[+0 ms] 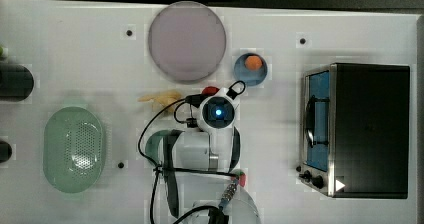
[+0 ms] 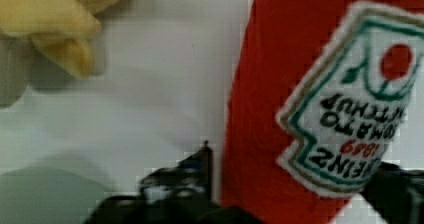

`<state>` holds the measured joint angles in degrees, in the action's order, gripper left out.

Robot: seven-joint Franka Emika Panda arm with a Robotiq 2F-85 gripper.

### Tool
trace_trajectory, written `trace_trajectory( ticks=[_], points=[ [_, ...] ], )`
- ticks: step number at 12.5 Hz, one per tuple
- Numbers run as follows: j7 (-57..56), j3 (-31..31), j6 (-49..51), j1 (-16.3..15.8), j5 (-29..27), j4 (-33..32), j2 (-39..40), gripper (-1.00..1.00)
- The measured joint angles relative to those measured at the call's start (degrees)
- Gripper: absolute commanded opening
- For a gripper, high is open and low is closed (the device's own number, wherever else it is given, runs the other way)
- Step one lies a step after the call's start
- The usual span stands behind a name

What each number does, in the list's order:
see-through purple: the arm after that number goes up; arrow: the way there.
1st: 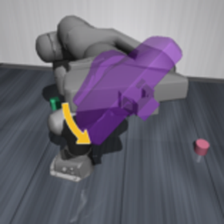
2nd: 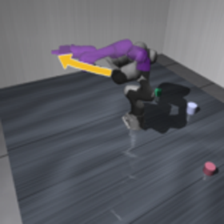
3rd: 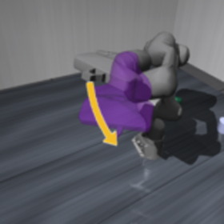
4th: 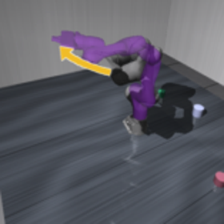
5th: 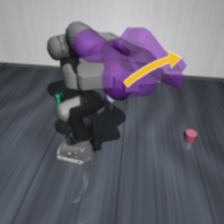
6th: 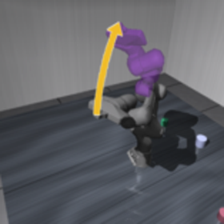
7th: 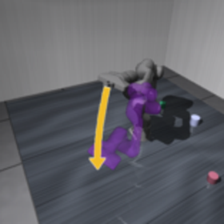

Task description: Pick Ketchup from the table and place it in strainer.

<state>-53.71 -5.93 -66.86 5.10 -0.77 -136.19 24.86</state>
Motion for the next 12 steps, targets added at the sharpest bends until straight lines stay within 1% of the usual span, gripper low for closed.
trace_trajectory(
  ticks=[1, 4, 6, 8, 9, 12],
  points=[
    [0.00, 0.12, 0.00, -0.19, -0.01, 0.00, -0.28, 0.16],
    [0.00, 0.63, 0.39, -0.60, 0.15, -1.01, -3.44, 0.16],
    [0.00, 0.66, 4.31, -0.55, 0.10, -1.45, -9.02, 0.16],
    [0.00, 0.23, 14.35, -0.20, 0.17, -1.01, -16.93, 0.16],
    [0.06, -0.16, 20.37, -0.20, 0.18, 0.34, -20.68, 0.16],
    [2.27, -1.87, 34.38, -0.58, 0.20, 6.83, -29.27, 0.16]
  ],
)
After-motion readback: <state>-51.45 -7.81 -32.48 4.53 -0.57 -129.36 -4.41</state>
